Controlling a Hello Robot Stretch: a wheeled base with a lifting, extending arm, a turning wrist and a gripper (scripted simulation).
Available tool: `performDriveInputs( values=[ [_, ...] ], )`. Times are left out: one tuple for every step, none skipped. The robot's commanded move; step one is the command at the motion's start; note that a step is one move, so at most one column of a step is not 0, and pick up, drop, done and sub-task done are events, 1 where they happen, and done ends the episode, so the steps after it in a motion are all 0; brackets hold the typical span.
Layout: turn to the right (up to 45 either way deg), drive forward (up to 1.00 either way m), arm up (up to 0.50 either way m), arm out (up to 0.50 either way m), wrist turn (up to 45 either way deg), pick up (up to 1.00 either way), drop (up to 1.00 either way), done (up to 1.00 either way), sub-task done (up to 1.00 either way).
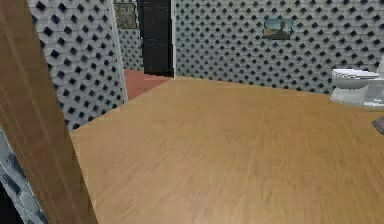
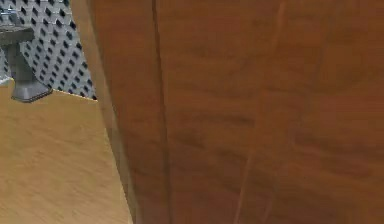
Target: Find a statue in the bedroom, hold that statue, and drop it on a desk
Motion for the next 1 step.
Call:
performDriveInputs(
  values=[
    [0.0,0.75,0.0,0.0,0.0,0.0,0.0,0.0,0.0]
  ],
)
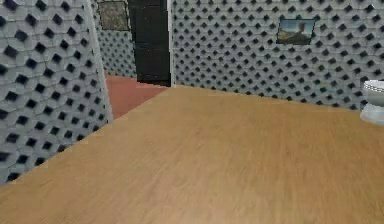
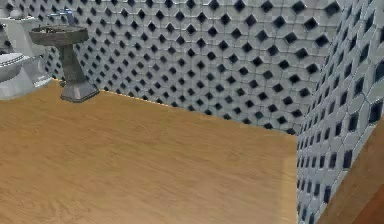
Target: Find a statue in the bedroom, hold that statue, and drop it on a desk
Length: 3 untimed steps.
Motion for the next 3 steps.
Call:
performDriveInputs(
  values=[
    [-12.0,0.0,0.0,0.0,0.0,0.0,0.0,0.0,0.0],
    [0.0,1.0,0.0,0.0,0.0,0.0,0.0,0.0,0.0],
    [0.0,1.0,0.0,0.0,0.0,0.0,0.0,0.0,0.0]
  ],
)
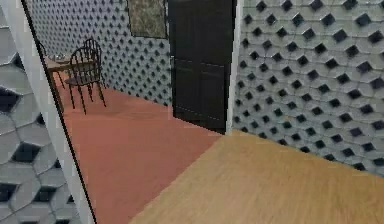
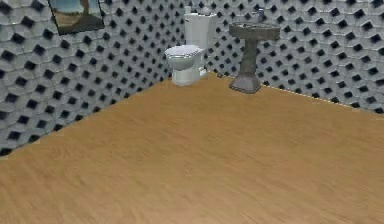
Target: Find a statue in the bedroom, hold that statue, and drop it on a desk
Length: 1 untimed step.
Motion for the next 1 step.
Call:
performDriveInputs(
  values=[
    [0.0,0.65,0.0,0.0,0.0,0.0,0.0,0.0,0.0]
  ],
)
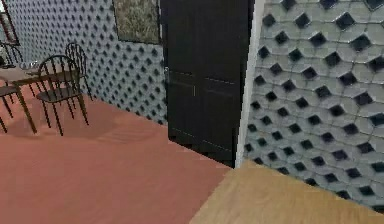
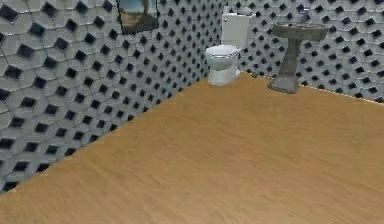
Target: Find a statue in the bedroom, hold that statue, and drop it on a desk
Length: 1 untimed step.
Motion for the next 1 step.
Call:
performDriveInputs(
  values=[
    [-30.0,0.0,0.0,0.0,0.0,0.0,0.0,0.0,0.0]
  ],
)
